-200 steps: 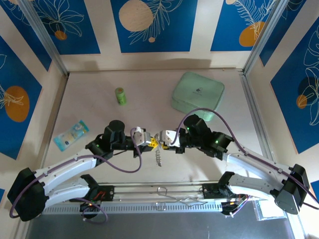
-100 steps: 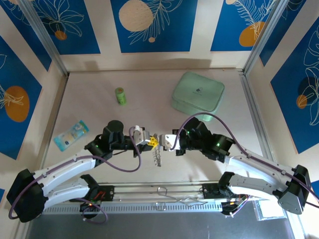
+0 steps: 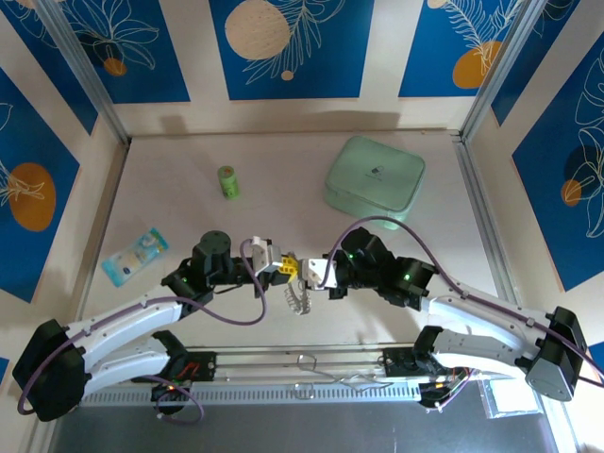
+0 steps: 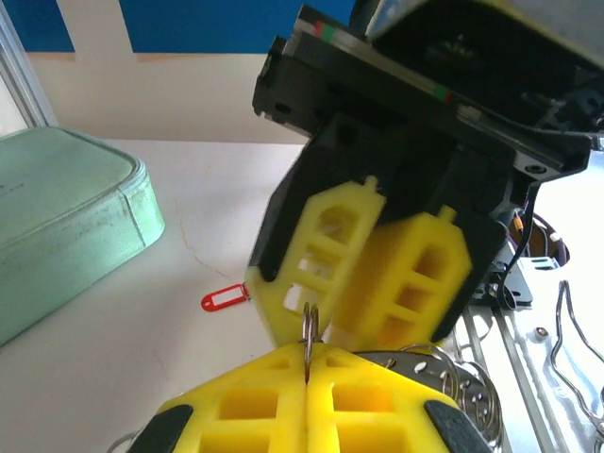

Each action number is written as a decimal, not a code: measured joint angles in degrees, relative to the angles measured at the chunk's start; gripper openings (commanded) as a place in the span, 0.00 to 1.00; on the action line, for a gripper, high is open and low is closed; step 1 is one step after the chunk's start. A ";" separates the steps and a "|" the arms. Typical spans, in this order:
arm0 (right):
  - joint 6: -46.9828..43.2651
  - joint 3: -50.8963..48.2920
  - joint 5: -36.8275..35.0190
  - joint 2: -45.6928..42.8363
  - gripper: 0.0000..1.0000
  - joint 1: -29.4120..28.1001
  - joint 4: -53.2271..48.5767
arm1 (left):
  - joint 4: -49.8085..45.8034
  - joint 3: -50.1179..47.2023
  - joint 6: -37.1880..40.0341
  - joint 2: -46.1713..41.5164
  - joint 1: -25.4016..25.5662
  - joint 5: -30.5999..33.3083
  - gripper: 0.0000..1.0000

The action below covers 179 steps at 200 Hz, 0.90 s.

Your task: Put the keys on the keyring

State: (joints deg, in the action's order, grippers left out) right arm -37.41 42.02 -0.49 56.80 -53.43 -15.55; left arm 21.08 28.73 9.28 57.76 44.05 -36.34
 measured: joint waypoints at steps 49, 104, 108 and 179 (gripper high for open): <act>6.10 -1.01 9.88 -5.49 0.33 8.24 -0.13 | 1.46 -0.22 0.20 0.13 0.00 -0.02 0.00; 12.31 -0.87 20.94 -4.22 0.33 10.58 1.86 | 3.82 -1.57 0.20 0.15 0.00 -1.11 0.00; 12.68 -0.87 21.51 -3.93 0.33 10.58 2.21 | 3.85 -1.60 0.20 0.15 0.00 -1.16 0.00; 15.98 -0.85 24.55 -1.09 0.23 10.58 5.86 | 6.47 -1.70 0.17 0.26 0.00 -2.62 0.00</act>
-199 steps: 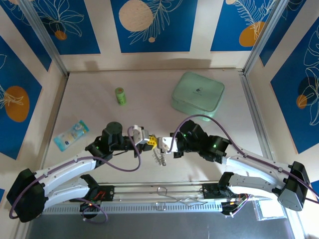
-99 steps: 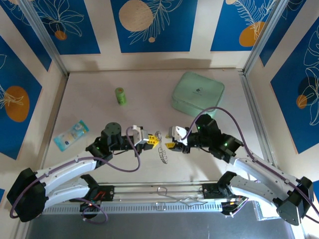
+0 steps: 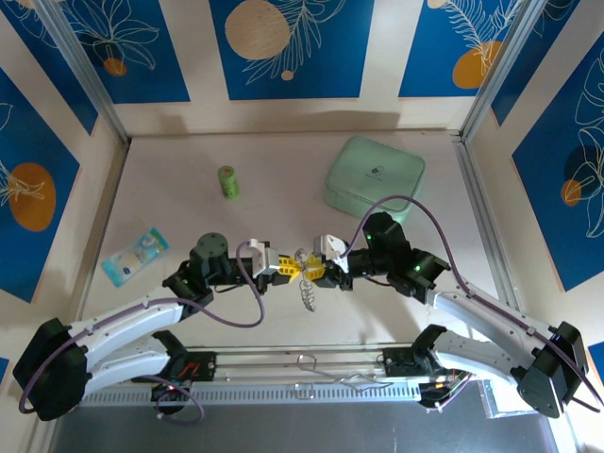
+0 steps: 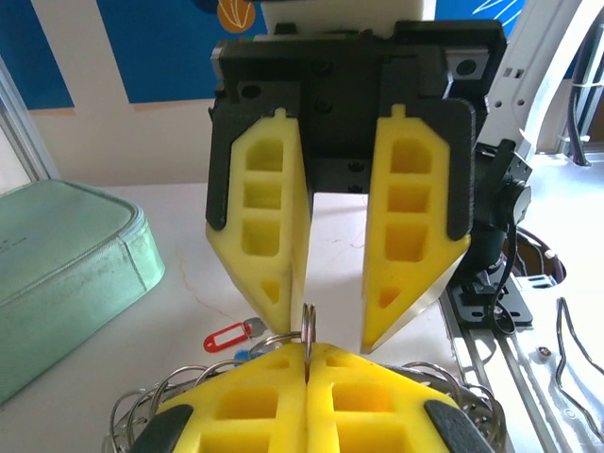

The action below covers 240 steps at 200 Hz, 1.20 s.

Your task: Put the keys on the keyring

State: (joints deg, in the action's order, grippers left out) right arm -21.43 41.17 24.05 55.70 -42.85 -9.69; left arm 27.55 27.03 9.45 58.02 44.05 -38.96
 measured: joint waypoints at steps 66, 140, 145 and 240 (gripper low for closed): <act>0.28 0.00 0.11 1.03 0.00 0.24 0.96 | 0.74 -0.48 -0.22 0.66 -0.04 0.44 0.21; -6.32 9.99 -5.88 6.21 0.00 0.04 -13.94 | -8.52 2.34 3.48 0.66 0.33 3.65 0.27; -6.95 10.78 -6.36 6.62 0.00 -0.20 -15.02 | -9.22 2.73 3.91 0.66 0.33 3.72 0.27; -12.48 16.41 -12.09 11.19 0.00 -4.94 -25.33 | -15.63 4.66 6.12 1.42 0.33 3.91 0.16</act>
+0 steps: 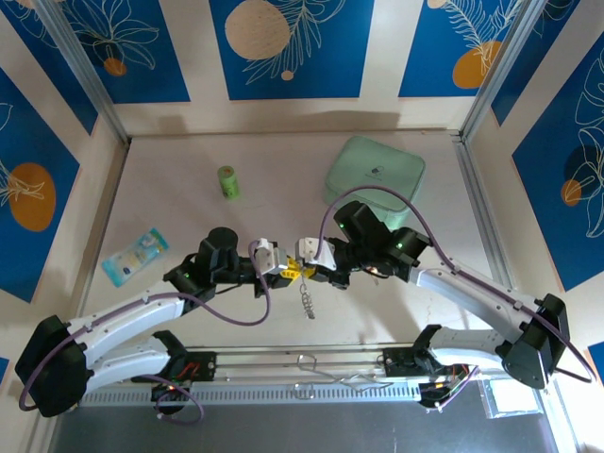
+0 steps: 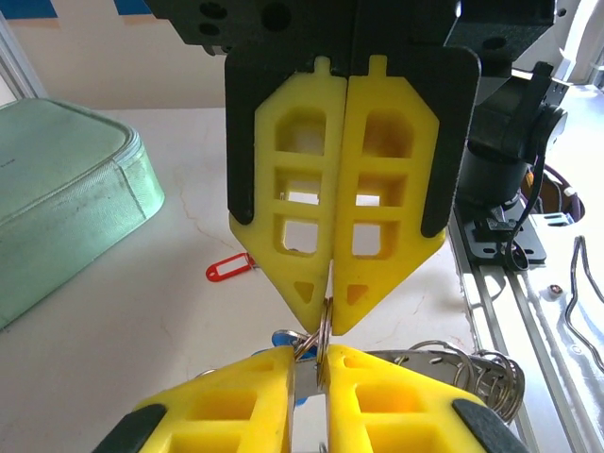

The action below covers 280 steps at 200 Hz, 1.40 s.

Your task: Put the keys on the keyring

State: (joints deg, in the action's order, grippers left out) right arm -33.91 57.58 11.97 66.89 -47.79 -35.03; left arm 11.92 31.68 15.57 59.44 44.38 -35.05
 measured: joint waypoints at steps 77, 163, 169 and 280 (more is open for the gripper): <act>2.45 0.31 0.98 0.48 0.13 0.76 0.13 | 0.07 -0.02 -0.24 -0.02 0.00 0.68 0.00; 7.61 -14.56 8.26 -11.85 0.37 7.50 15.47 | 13.94 -6.03 -6.97 -0.02 0.07 1.03 0.00; 7.52 -15.67 7.52 -13.18 0.36 7.17 16.46 | 14.75 -6.23 -7.61 -0.02 0.07 1.03 0.00; -3.91 -17.84 -6.95 -12.41 0.34 -0.48 20.94 | 19.43 -8.83 -12.35 0.17 0.07 -0.74 0.00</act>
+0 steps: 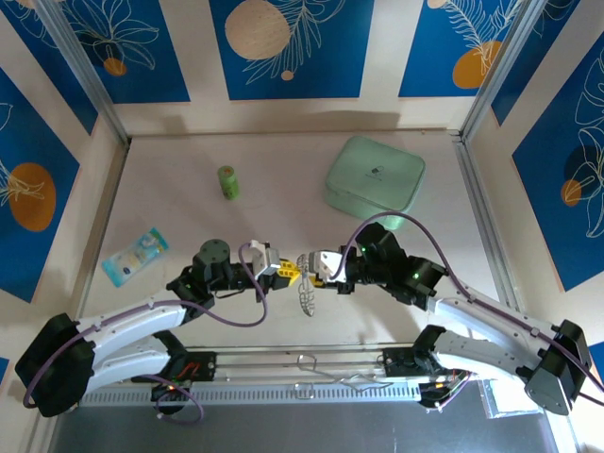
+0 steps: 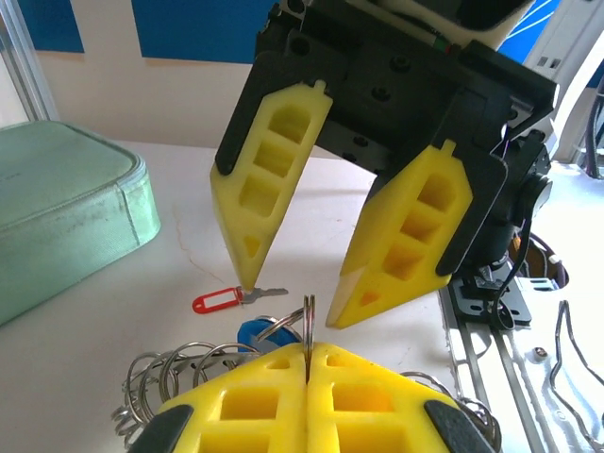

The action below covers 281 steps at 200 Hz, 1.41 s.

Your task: Put the keys on the keyring

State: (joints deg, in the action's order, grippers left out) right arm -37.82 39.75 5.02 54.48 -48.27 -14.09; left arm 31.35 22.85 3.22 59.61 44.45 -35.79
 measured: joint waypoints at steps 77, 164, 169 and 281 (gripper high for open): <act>-0.70 0.04 -0.57 1.25 0.24 -0.48 1.22 | 3.80 -0.33 -2.36 1.92 0.00 -0.35 0.00; 0.52 0.04 1.46 1.99 0.24 -0.48 0.96 | 7.06 -1.25 -3.23 1.86 0.00 -0.48 0.00; 0.94 0.04 1.64 1.97 0.26 -0.46 0.94 | 7.10 -1.25 -3.17 1.66 0.00 -0.33 0.00; 9.31 0.04 12.79 0.04 0.26 3.89 4.66 | 7.28 -1.22 -2.73 1.31 0.15 -0.90 0.00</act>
State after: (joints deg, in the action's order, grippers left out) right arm -28.51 39.79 17.80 54.52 -44.38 -9.43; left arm 38.63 21.63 0.49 60.93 44.60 -36.69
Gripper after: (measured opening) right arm 0.289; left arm 0.056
